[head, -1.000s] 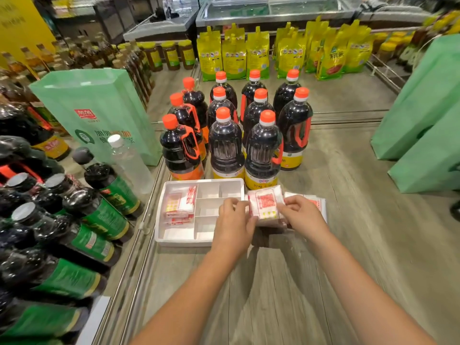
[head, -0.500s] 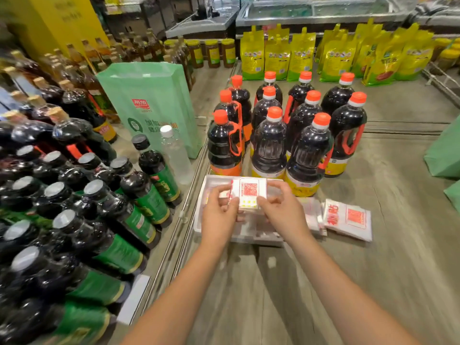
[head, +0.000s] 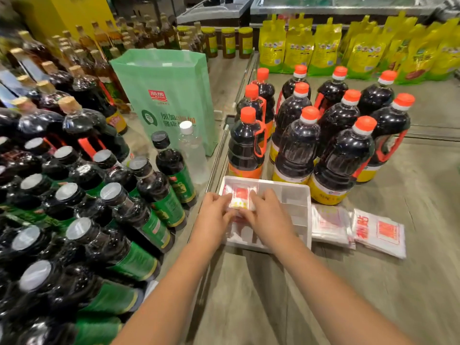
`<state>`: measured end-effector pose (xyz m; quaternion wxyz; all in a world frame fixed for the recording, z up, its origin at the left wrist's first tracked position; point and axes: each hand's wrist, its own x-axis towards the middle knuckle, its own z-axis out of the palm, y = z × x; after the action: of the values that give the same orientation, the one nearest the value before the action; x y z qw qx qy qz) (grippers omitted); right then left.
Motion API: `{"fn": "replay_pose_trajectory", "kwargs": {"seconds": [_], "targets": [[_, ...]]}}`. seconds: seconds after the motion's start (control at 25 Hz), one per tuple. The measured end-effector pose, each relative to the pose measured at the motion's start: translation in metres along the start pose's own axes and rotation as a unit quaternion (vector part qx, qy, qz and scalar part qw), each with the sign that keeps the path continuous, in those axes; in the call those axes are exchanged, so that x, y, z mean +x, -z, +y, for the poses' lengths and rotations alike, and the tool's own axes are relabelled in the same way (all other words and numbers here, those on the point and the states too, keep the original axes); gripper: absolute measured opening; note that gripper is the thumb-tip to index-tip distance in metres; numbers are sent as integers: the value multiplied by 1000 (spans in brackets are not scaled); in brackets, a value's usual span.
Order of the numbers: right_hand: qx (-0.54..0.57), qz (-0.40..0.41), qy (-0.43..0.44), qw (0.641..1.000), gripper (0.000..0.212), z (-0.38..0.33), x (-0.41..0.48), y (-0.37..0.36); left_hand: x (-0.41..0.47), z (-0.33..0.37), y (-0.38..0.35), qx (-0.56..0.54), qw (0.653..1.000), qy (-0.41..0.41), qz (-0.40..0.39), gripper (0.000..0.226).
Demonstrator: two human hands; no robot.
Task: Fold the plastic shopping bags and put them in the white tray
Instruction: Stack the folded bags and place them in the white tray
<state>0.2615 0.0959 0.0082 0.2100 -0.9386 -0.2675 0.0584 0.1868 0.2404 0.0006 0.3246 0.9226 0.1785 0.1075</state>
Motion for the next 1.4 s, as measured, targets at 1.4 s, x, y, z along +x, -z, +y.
{"fn": "replay_pose_trajectory", "kwargs": {"seconds": [1.4], "targets": [[158,114,-228,954,37,168,-86,60,-38,127,-104,170,960,-212,-64,39]]}}
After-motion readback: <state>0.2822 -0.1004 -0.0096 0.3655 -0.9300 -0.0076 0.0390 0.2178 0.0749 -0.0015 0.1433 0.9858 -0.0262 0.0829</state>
